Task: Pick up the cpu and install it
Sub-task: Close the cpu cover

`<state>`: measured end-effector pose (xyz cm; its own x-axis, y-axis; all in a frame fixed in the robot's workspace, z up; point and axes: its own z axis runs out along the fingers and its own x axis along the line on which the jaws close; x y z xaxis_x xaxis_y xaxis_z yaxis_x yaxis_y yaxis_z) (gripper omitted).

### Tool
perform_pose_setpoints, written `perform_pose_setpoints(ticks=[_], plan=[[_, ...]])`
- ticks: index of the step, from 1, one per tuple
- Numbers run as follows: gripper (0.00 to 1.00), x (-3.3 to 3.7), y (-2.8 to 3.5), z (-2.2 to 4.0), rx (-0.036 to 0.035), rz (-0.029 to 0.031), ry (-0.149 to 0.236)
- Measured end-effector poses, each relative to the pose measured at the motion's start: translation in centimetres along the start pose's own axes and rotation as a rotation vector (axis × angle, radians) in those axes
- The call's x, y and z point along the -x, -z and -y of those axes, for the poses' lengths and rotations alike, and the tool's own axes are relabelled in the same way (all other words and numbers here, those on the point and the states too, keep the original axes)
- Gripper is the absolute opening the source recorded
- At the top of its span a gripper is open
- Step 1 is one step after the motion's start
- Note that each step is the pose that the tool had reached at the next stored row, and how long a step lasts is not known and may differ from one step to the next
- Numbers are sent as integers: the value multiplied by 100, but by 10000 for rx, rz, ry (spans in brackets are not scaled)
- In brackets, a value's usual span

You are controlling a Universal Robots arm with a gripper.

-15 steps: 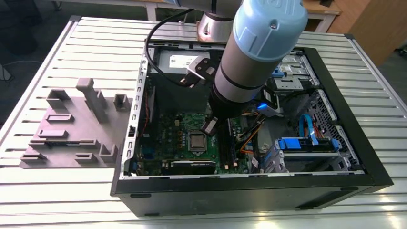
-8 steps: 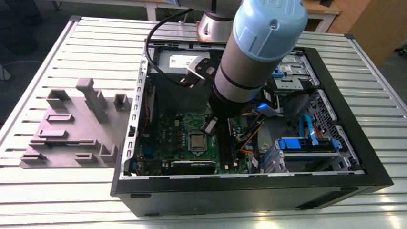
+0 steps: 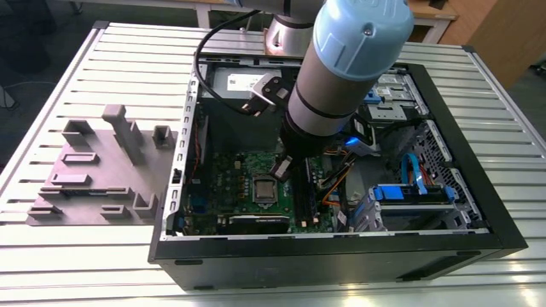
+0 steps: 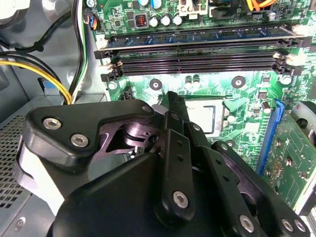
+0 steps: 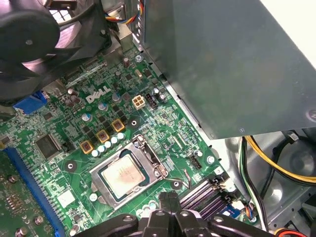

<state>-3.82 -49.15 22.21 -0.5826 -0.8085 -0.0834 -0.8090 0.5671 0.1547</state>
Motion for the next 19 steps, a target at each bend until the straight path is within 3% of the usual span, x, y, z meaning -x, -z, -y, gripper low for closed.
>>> perform_pose_setpoints(ticks=[7, 14, 19], plan=[[10, 5, 55, -8, 0, 0, 0], [10, 14, 161, -25, 0, -1, 0], [10, 4, 168, -27, -6, 3, 2]])
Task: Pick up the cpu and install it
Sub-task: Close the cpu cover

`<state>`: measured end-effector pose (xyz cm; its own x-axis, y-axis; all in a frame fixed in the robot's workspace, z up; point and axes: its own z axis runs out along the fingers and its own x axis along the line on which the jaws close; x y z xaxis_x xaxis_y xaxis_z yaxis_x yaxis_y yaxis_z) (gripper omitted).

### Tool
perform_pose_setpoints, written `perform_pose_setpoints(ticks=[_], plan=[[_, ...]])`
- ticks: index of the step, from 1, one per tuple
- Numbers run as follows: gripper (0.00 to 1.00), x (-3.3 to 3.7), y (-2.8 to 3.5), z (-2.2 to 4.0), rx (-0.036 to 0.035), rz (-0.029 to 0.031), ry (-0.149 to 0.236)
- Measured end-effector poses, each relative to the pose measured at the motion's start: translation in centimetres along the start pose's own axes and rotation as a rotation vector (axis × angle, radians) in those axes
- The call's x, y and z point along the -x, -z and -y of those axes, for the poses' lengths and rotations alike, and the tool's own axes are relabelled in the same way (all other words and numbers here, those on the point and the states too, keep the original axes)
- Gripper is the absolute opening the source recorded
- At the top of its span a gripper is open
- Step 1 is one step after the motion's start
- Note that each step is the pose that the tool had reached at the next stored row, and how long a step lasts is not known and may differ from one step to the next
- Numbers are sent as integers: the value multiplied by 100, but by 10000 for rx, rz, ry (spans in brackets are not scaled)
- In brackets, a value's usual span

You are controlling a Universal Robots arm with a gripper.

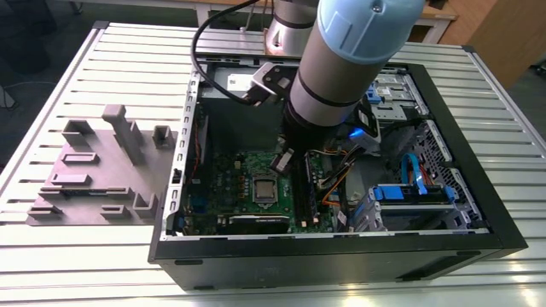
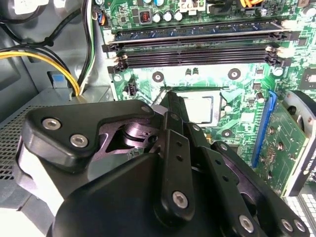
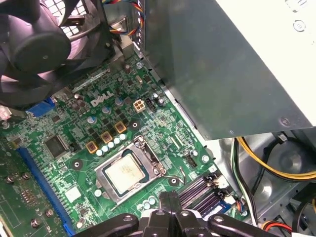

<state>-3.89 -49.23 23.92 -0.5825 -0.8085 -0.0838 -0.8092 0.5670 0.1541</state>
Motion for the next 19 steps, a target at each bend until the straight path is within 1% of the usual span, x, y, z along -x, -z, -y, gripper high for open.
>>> perform_pose_setpoints(ticks=[4, 11, 17, 19], plan=[[10, -32, 2, -1, -14, 11, 4], [10, -114, 14, -1, -41, 29, 7], [10, -129, 101, -7, -47, 33, 7], [10, -139, 102, -10, -55, 42, 9]])
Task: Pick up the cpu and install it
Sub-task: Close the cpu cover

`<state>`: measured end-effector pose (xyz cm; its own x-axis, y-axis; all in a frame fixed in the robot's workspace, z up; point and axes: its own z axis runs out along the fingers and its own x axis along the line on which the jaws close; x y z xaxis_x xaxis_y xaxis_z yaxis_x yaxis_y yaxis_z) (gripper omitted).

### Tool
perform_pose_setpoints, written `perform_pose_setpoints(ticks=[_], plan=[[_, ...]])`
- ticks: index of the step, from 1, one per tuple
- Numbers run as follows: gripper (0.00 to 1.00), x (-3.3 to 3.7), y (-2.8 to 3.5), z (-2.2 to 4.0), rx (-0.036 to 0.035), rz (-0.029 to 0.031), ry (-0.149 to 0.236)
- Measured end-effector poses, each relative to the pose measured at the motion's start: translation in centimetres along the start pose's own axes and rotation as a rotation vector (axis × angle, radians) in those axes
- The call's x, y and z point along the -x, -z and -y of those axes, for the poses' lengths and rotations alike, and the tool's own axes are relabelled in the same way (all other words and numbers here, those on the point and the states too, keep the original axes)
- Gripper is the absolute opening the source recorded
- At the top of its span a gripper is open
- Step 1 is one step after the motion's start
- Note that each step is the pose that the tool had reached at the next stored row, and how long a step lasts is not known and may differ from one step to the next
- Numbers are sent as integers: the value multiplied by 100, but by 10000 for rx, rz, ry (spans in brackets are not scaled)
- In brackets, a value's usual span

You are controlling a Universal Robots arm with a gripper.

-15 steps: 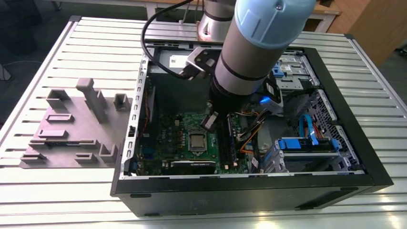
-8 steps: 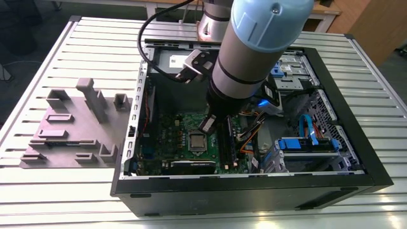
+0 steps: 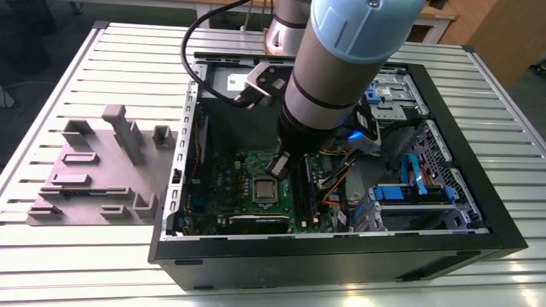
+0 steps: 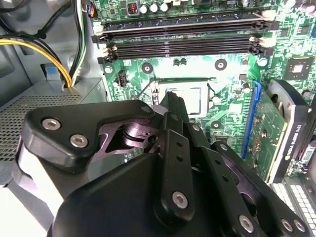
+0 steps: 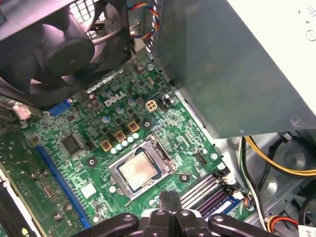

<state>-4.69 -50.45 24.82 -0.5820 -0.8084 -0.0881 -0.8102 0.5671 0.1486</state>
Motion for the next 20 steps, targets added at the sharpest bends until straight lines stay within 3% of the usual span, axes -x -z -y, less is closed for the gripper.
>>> perform_pose_setpoints(ticks=[5, 8, 20], plan=[[10, -64, 1, -35, -40, 25, 8], [10, -112, -17, -98, -98, 65, 19], [10, -115, -41, -112, -133, 90, 27]])
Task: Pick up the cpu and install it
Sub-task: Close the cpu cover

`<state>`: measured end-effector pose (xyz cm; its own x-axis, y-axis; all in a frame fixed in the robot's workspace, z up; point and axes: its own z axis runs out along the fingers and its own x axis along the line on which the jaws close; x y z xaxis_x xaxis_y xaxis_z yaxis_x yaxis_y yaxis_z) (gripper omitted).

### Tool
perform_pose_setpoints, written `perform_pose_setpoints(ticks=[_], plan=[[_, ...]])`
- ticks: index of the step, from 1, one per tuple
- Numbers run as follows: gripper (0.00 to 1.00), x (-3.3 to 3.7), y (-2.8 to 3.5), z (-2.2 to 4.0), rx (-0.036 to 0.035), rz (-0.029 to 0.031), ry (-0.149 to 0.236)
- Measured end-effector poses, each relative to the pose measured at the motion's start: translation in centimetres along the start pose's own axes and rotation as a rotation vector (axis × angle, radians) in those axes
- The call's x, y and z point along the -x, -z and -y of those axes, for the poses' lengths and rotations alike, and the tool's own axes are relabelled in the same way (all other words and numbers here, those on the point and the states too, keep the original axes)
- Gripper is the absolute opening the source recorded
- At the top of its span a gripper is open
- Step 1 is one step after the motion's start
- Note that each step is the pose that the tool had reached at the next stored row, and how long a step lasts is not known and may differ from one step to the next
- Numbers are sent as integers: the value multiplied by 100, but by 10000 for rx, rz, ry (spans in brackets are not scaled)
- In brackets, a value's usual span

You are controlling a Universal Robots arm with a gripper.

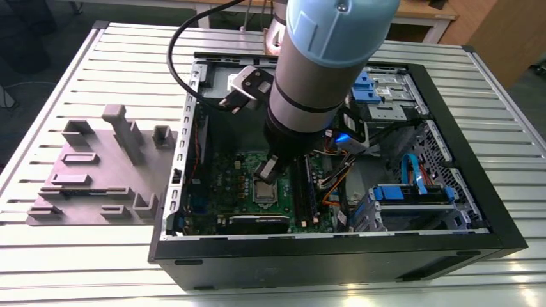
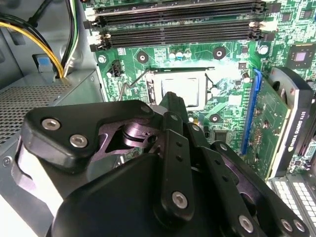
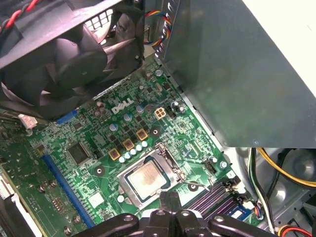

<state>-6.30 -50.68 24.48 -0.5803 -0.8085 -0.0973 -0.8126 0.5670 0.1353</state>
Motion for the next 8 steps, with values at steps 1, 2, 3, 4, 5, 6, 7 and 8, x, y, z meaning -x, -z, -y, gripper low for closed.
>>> perform_pose_setpoints(ticks=[1, 2, 3, 4, 5, 6, 7, 8], plan=[[10, -5, -1, -4, -5, 5, -1], [10, -14, -1, -10, -13, 10, 1], [10, -28, 0, -21, -23, 15, 3], [10, -42, -1, -34, -31, 20, 4], [10, -55, -4, -48, -38, 27, 6], [10, -66, -10, -63, -43, 33, 7], [10, -78, -13, -75, -47, 33, 8], [10, -84, -15, -78, -47, 34, 7]])
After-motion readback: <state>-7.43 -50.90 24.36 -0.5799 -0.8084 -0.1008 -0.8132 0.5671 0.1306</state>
